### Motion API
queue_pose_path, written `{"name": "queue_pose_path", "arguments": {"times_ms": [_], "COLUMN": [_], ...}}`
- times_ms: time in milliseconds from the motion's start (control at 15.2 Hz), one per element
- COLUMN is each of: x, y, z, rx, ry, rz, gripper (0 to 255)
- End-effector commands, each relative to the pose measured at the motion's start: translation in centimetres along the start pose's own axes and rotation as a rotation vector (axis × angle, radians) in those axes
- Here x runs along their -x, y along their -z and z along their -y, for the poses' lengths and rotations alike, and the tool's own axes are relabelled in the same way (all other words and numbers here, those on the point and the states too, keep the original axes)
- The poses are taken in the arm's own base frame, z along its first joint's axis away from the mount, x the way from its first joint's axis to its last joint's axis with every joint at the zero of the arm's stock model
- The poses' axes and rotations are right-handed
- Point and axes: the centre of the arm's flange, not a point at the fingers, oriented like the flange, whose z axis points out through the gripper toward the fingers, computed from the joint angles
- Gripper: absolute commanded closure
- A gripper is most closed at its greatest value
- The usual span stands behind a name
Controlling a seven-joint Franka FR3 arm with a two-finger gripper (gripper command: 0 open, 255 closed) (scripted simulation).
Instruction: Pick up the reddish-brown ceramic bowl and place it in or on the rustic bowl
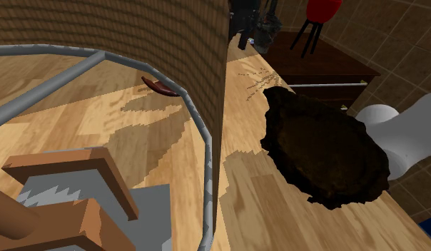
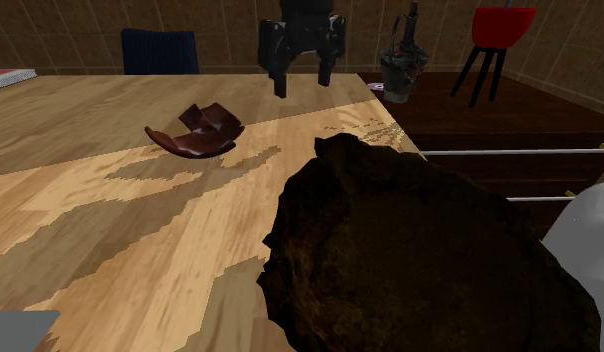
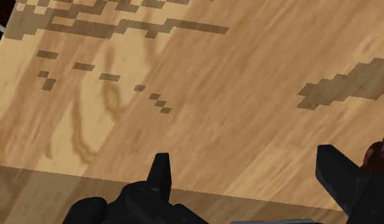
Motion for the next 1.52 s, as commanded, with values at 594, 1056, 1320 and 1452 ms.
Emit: {"name": "queue_pose_path", "arguments": {"times_ms": [594,1056,1320,1452], "x": [-8.1,-10.1,-10.3,-10.3], "y": [-1.5,-4.2,-6.1,-6.1], "z": [12.3,15.5,15.2,15.2], "rx": [0.094,0.118,0.118,0.118], "ry": [0.156,0.196,0.196,0.196], "rz": [-0.066,-0.083,-0.083,-0.083], "gripper": [0,0,0,0]}}
